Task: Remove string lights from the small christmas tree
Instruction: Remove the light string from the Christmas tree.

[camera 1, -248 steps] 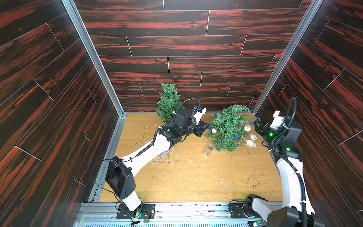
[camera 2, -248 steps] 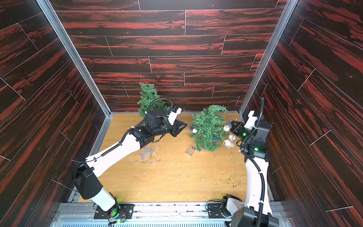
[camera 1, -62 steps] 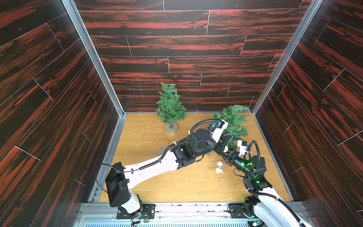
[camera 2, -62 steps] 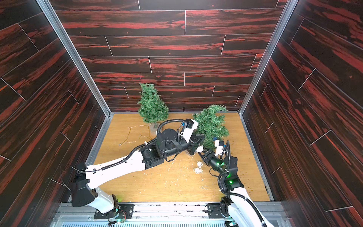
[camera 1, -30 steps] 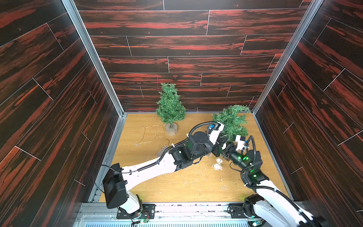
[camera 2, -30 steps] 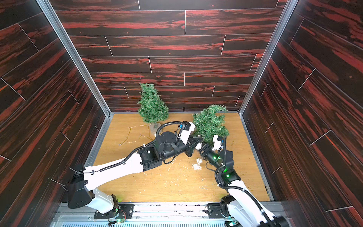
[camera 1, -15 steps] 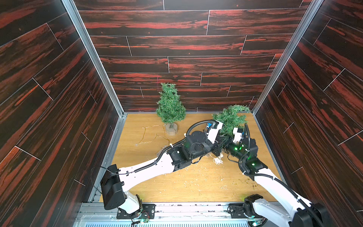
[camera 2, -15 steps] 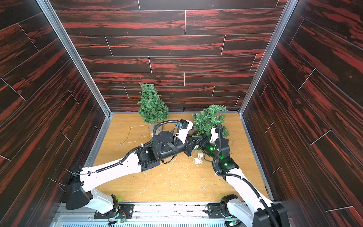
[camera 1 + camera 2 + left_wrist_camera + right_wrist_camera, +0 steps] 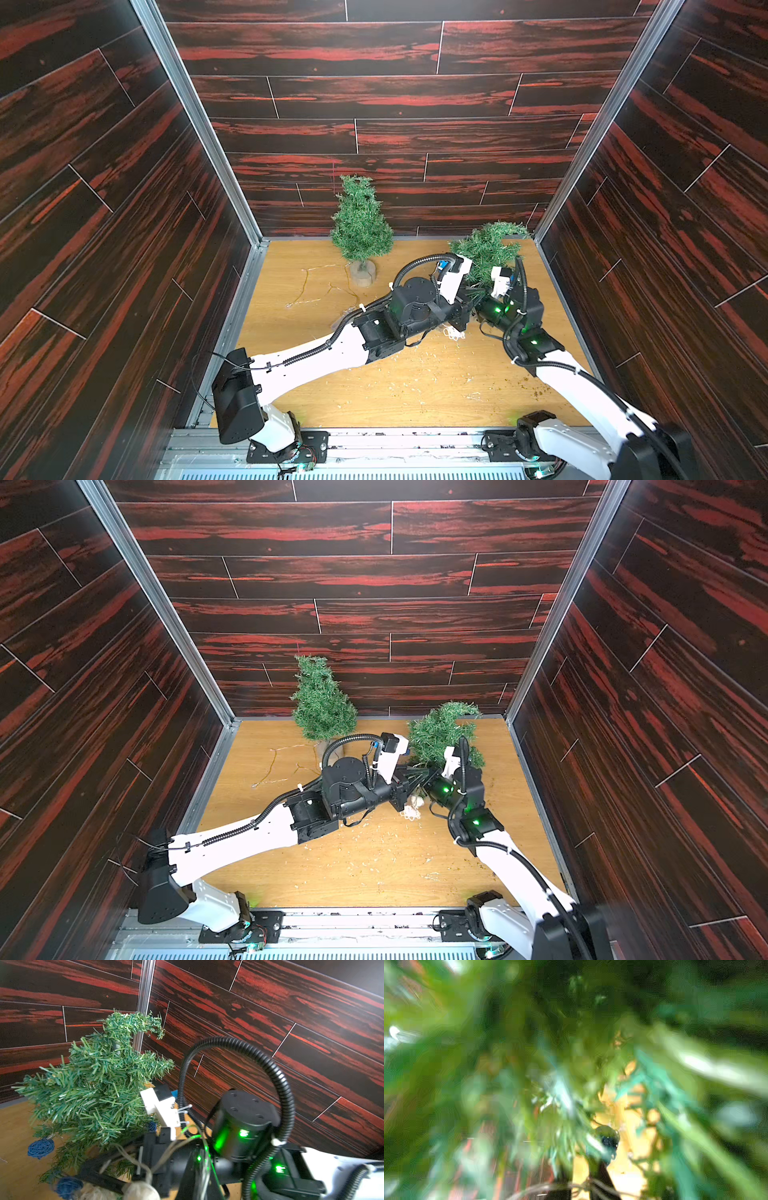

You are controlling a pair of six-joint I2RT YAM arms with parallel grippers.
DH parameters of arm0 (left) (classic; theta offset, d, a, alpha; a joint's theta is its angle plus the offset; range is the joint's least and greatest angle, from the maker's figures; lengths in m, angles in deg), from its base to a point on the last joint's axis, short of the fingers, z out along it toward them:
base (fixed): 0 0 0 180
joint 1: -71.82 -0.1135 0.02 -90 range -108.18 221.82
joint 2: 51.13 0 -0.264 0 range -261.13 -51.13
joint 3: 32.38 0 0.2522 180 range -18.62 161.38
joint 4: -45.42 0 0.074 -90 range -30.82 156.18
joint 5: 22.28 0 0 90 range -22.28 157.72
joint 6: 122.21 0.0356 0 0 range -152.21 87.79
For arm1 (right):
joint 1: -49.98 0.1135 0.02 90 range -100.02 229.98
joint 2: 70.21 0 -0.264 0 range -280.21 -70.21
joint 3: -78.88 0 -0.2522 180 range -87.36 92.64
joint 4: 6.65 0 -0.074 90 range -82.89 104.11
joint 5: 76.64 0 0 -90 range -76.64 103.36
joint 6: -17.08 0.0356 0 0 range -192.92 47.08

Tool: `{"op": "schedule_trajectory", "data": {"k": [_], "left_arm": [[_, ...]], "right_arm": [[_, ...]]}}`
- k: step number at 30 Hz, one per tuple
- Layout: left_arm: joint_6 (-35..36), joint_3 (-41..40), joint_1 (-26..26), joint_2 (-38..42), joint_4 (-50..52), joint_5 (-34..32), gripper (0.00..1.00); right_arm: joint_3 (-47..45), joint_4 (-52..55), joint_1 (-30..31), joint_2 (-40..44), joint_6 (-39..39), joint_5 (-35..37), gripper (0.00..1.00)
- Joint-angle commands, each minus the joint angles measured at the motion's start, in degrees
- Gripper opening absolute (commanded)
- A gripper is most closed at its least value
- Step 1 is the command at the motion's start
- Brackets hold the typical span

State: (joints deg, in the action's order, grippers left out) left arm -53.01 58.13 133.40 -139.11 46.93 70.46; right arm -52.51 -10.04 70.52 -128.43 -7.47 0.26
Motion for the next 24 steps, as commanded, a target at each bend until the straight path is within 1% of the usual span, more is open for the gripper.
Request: {"op": "schedule_trajectory", "data": {"k": [1,3,8,9,11,15,18,21,24], "left_arm": [[2.1,0.5,0.2,1.2,0.9,-0.9,0.06],[2.9,0.7,0.3,0.9,1.6,-1.2,0.09],[5.5,0.7,0.2,1.0,2.8,-3.1,0.17],[5.9,0.8,0.2,0.9,3.2,-3.5,0.2],[7.2,1.2,0.1,0.7,4.2,-4.4,0.3],[9.1,1.7,-0.6,0.4,5.9,-5.7,0.4],[9.2,1.7,-1.9,0.3,6.9,-5.3,0.44],[7.7,1.2,-3.8,0.5,6.9,-3.6,0.47],[5.7,0.5,-6.0,0.5,6.3,-1.1,0.49]], "right_arm": [[0.0,8.7,0.3,6.1,-2.8,0.5,0.06],[0.9,15.1,0.1,9.3,-5.5,2.2,0.01],[5.9,29.0,0.0,16.0,-12.6,8.5,0.0],[7.2,31.2,0.0,16.7,-13.9,9.7,0.0],[10.5,36.7,-0.3,17.9,-16.9,12.9,0.0],[16.9,46.3,-1.4,19.1,-22.2,19.7,0.0],[20.4,50.9,-3.0,19.7,-25.2,23.9,0.0],[23.7,54.6,-6.4,19.8,-27.9,26.8,0.0],[24.8,55.1,-10.8,19.6,-29.6,25.5,0.0]]}}
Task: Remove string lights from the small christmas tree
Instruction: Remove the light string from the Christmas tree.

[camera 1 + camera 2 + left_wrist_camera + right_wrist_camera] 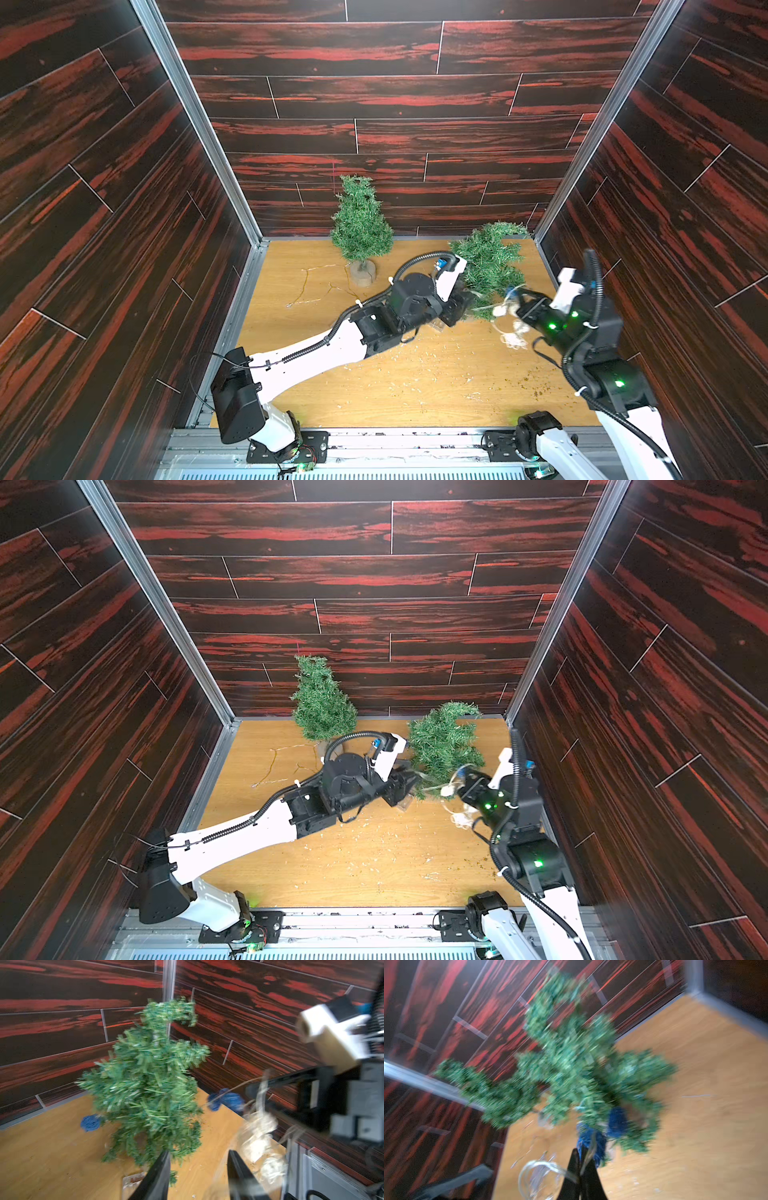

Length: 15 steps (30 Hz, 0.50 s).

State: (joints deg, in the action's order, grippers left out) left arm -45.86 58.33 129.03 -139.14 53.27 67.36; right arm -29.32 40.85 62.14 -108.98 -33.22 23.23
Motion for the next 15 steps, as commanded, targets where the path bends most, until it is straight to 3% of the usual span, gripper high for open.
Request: {"op": "schedule_trajectory", "data": {"k": [1,8,15], "left_arm": [[-1.3,0.2,-2.0,0.6,0.1,2.1,0.5],[1.5,0.9,-3.0,0.1,2.1,2.1,0.62],[2.0,0.8,-4.3,-0.3,2.2,1.7,0.62]], "right_arm": [[1.7,4.1,-4.1,-0.1,-4.2,1.4,0.0],[1.2,-1.8,-14.6,-3.9,-4.6,-6.7,0.0],[6.4,-7.4,-15.9,-12.3,-4.4,-10.7,0.0]]}}
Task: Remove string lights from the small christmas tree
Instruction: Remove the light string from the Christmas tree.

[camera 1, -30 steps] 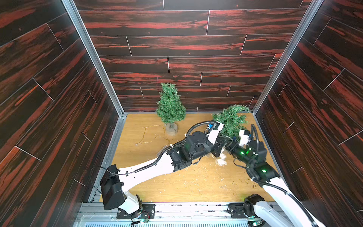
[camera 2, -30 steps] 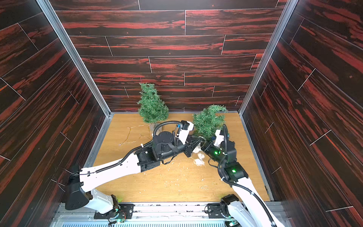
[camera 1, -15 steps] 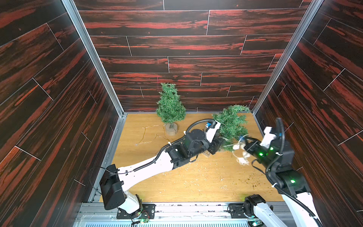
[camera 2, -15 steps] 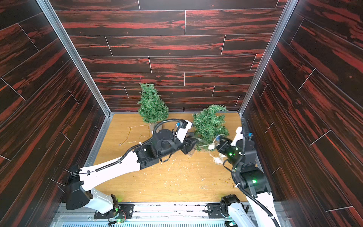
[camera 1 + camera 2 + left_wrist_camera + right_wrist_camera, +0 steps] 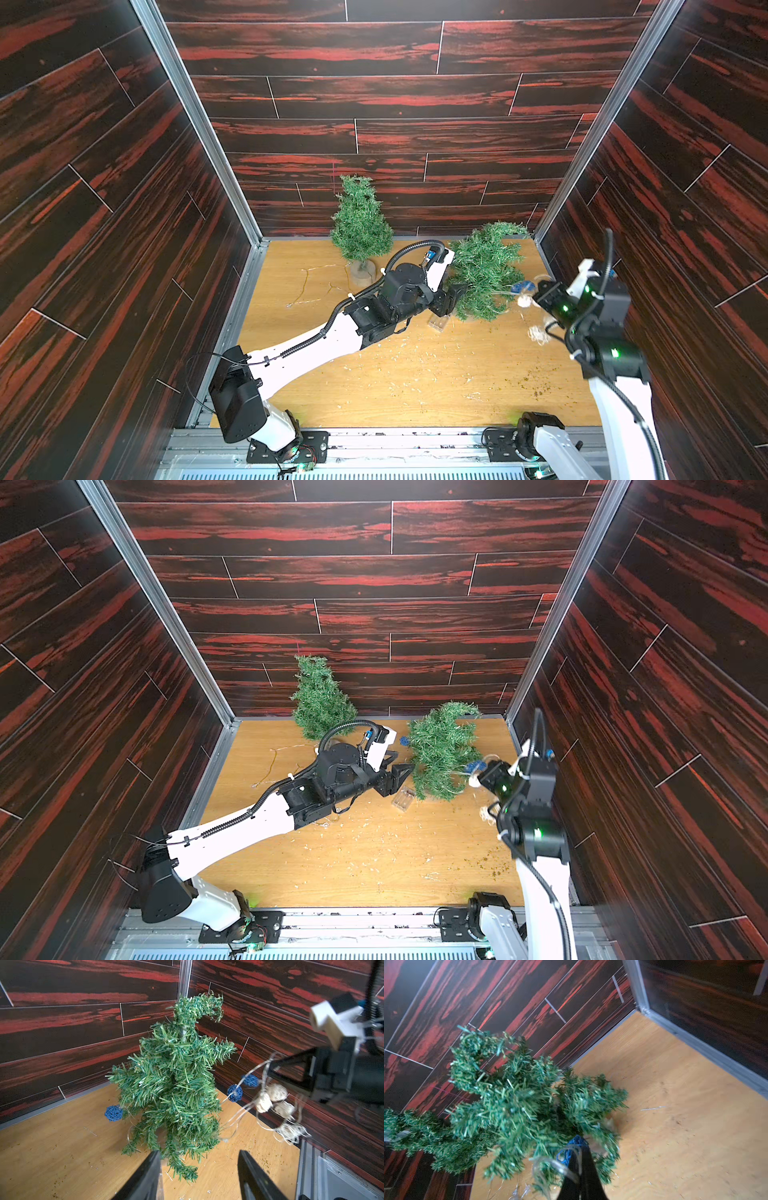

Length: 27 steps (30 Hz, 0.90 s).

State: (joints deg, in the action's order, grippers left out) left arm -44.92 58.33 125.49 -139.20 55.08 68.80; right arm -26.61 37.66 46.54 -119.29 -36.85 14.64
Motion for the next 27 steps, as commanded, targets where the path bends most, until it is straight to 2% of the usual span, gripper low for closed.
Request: {"op": "schedule_trajectory", "data": {"k": [1,7,14,18,23,25,27], "left_arm": [[1.1,0.7,-1.0,-0.1,0.4,0.2,0.62],[1.1,1.0,-1.8,-0.1,0.1,0.2,0.62],[0.5,1.2,-2.7,-1.3,0.1,-1.0,0.58],[2.6,3.7,-3.6,-3.2,0.6,-1.0,0.58],[4.1,12.4,-4.1,-10.0,1.7,2.0,0.58],[4.6,15.9,-4.1,-12.8,2.4,2.9,0.59],[5.0,19.1,-4.1,-15.8,2.7,3.4,0.59]], "right_arm": [[4.8,-4.2,-0.3,-3.3,-1.4,-1.8,0.0],[9.5,-3.7,-2.3,-9.9,-3.9,1.9,0.0],[13.2,-5.3,-4.5,-13.3,-4.4,1.7,0.0],[11.9,-7.1,-4.5,-13.1,-5.7,-6.0,0.0],[8.3,-12.4,-4.5,-11.3,-9.8,-25.7,0.0],[7.5,-12.2,-4.6,-10.5,-11.5,-29.9,0.0],[7.3,-9.9,-4.6,-9.9,-13.5,-30.0,0.0]]}}
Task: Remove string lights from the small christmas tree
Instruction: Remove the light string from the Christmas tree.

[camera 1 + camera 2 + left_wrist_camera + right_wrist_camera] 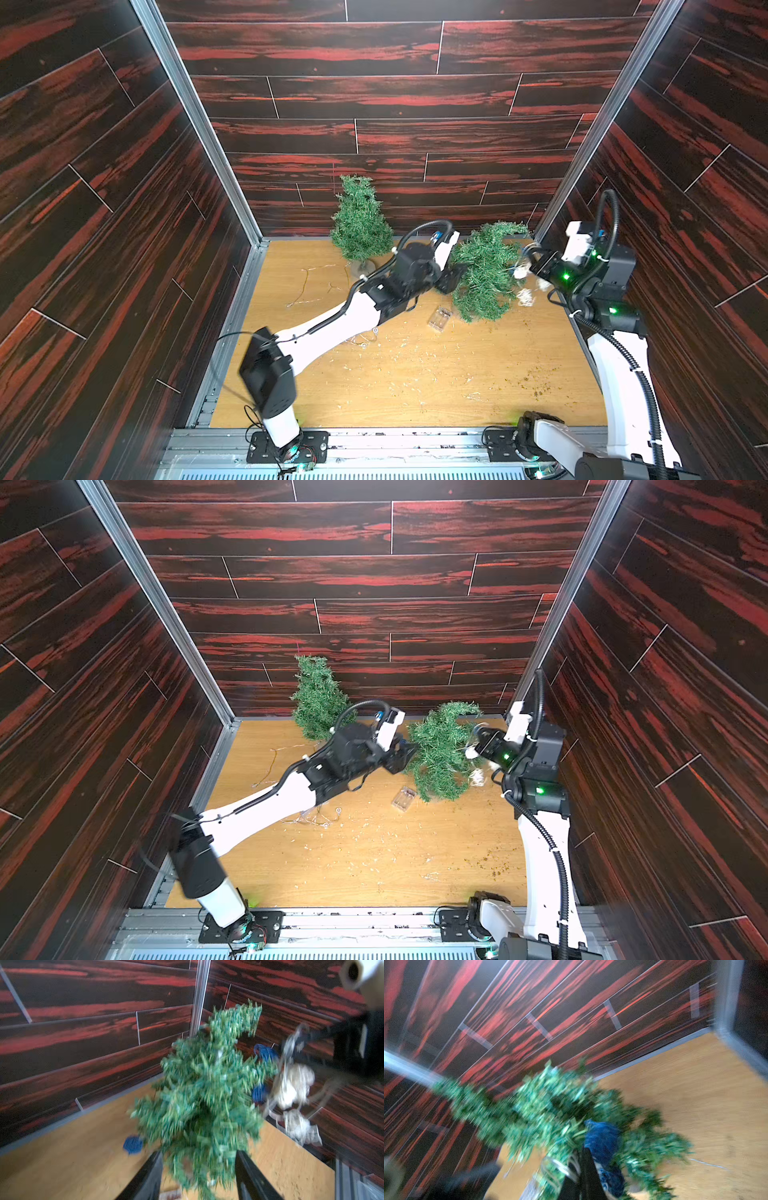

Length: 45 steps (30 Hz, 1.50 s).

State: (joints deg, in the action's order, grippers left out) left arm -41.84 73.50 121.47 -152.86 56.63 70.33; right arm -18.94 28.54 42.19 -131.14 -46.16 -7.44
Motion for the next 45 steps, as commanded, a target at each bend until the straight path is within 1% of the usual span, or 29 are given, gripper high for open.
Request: {"op": "schedule_trajectory", "data": {"k": [1,6,8,10,14,15,19,20,22,24,26,28,31,35,40,42,45], "left_arm": [[2.1,5.3,-0.1,-3.4,1.6,2.0,0.59],[2.6,12.2,-0.1,-8.6,3.9,3.4,0.59],[3.1,14.5,-0.1,-10.8,5.7,4.1,0.58],[3.8,16.4,-0.1,-12.7,7.3,4.0,0.58],[4.3,17.7,-0.1,-14.5,8.3,3.4,0.56],[4.3,17.6,-0.1,-14.5,8.3,3.3,0.56],[4.2,17.0,-0.2,-14.3,8.3,2.8,0.53],[4.3,16.9,-0.2,-14.2,8.3,2.3,0.52],[4.8,16.5,-0.3,-13.9,8.6,1.7,0.51],[5.1,16.4,-0.3,-13.8,8.9,1.4,0.51],[5.3,16.3,-0.5,-13.7,9.3,1.3,0.51],[5.3,16.1,-0.7,-13.5,9.5,1.1,0.51],[5.3,15.8,-0.9,-13.4,9.6,1.0,0.51],[5.1,15.1,-0.9,-13.1,9.5,1.7,0.5],[4.6,14.6,-0.9,-12.6,9.3,3.3,0.49],[4.4,14.1,-0.9,-12.3,9.0,3.7,0.48],[4.0,13.3,-0.9,-11.9,8.5,4.2,0.48]], "right_arm": [[-0.5,0.6,-0.2,2.3,-5.3,-7.3,0.0],[-1.9,5.2,-0.2,4.5,-9.1,-3.9,0.0],[-2.8,5.5,-0.2,6.2,-10.3,-4.1,0.0],[-4.0,4.6,-0.4,8.0,-10.4,-5.9,0.0],[-5.2,1.6,-0.6,9.8,-9.2,-13.2,0.0],[-4.9,2.2,-0.6,9.5,-9.2,-12.5,0.0],[-5.5,7.2,-1.6,8.0,-10.0,0.0,0.0],[-6.9,7.3,-2.4,8.2,-9.3,4.2,0.0],[-9.8,6.7,-5.5,9.2,-6.3,9.9,0.0],[-12.6,5.3,-11.7,10.4,-2.6,8.6,0.0],[-14.7,2.9,-18.0,10.7,0.8,2.5,0.0],[-14.7,1.6,-20.5,9.4,2.5,-1.6,0.0],[-12.1,0.8,-20.7,6.4,3.4,-2.7,0.0],[-7.0,-0.2,-20.6,2.2,5.0,-2.2,0.0],[-3.3,-6.9,-20.3,-5.2,11.7,-5.5,0.0],[-1.5,-9.3,-19.2,-8.2,13.9,-5.1,0.0],[3.8,-8.3,-16.3,-13.3,13.9,-1.4,0.0]]}}
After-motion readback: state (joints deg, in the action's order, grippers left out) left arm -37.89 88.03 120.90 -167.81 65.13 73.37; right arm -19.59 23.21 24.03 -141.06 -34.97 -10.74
